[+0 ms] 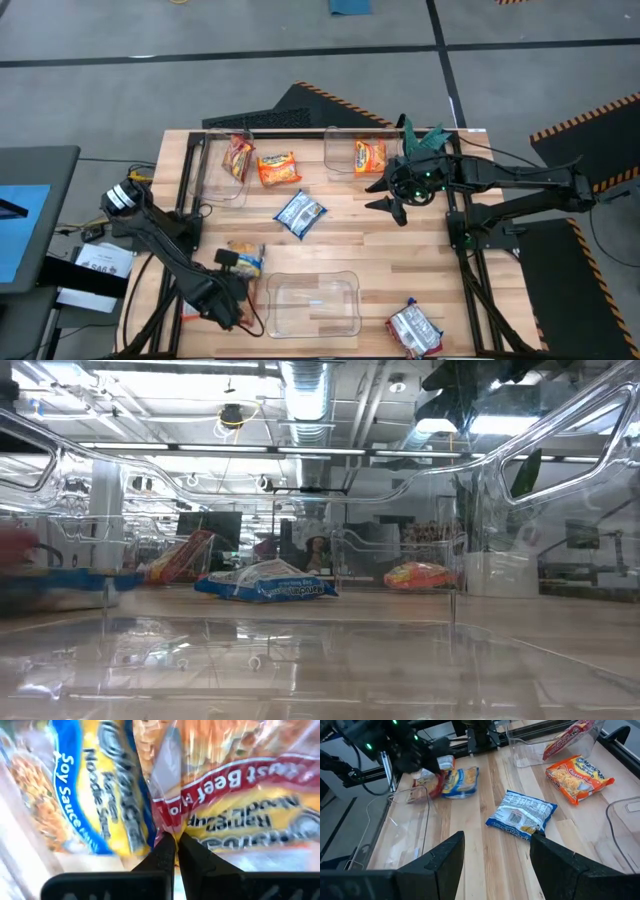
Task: Sort Maruchan noodles
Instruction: Put the left red noodle pack into the top left transparent bin
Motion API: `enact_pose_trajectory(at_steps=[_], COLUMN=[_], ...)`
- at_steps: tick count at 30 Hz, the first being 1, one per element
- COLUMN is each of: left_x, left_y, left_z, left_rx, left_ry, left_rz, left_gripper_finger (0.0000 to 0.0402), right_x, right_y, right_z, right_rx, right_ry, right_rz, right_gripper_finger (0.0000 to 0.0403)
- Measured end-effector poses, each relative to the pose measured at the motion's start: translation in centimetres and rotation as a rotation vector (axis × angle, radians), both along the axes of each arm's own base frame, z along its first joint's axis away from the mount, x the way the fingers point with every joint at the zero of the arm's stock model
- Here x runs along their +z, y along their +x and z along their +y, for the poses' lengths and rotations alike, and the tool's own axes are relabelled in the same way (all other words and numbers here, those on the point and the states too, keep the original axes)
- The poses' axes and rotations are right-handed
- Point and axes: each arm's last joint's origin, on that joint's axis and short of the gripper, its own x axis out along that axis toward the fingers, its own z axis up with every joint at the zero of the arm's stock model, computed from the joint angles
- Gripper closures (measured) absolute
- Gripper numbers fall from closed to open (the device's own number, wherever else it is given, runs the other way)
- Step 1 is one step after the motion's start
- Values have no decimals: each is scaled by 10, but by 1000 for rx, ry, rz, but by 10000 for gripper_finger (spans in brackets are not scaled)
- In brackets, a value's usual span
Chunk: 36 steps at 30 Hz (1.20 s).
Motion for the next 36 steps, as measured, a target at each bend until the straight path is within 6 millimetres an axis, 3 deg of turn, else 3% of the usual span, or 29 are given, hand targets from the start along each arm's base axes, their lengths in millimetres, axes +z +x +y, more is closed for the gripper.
enact_pose_trajectory(at_steps=[8, 15, 18, 25, 29, 36], left_x=[78, 135, 146, 163, 165, 163], left_y=[-11, -15, -11, 1, 1, -17], left_z=[8, 27, 44, 111, 154, 216], left_rx=[124, 132, 128, 261, 384, 563], left_ry=[-37, 171, 245, 472, 630, 795], left_rz=[-58, -197, -332, -458, -455, -362], left_gripper_finger=[401, 401, 401, 401, 401, 401], right_x=[2, 2, 2, 2, 2, 2], right_y=[1, 1, 1, 1, 1, 1], right_z=[0, 0, 0, 0, 0, 0], right_rx=[0, 3, 4, 5, 8, 15], right_ry=[-3, -11, -11, -13, -19, -34], right_rz=[-25, -25, -24, -20, -20, -21], right_gripper_finger=[159, 159, 159, 159, 159, 159])
